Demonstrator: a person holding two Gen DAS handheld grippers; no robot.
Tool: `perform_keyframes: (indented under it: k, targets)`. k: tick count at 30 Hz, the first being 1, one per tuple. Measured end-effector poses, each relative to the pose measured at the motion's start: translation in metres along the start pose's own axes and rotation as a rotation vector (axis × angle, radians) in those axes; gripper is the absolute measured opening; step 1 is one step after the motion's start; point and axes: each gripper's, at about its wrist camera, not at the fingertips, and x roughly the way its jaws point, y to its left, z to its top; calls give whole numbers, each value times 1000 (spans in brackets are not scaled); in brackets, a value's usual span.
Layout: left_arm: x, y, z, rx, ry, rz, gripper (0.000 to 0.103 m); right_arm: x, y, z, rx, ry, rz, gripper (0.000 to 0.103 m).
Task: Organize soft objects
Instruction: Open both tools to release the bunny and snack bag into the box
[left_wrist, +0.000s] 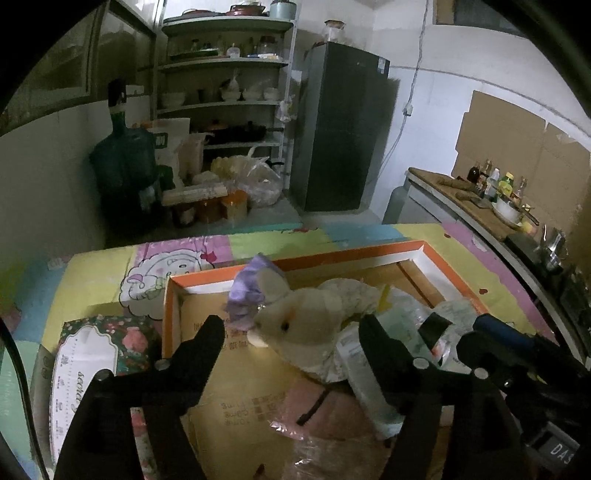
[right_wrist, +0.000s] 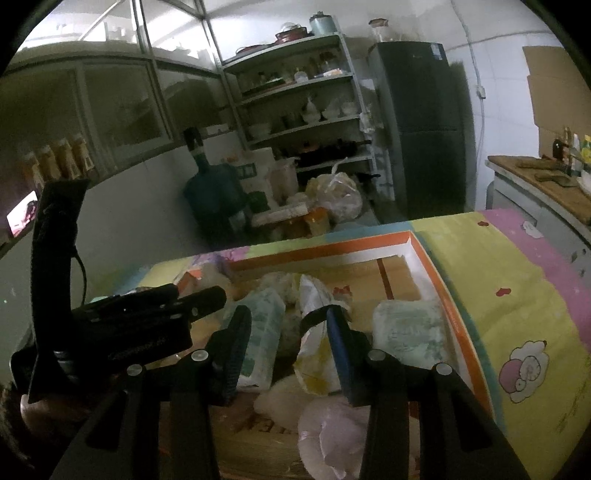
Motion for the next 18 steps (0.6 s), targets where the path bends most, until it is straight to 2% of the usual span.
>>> perform_keyframes:
  k: [9,12,15,18]
  targets:
    - [-28,-3,5,8,-77,-15,84,-12,-2,-1,26,-39,15,46]
    - [-38,-2,5,5,-96,-20,84,-18,-1,-2,34,-54,16,58]
    - [-52,-2,2,11,-116,-25,85,-26,3,-3,37,-67,24,61]
    - [-65,-2,-2,30,-130,-26,85,-34,6,-4,37,-83,19,70]
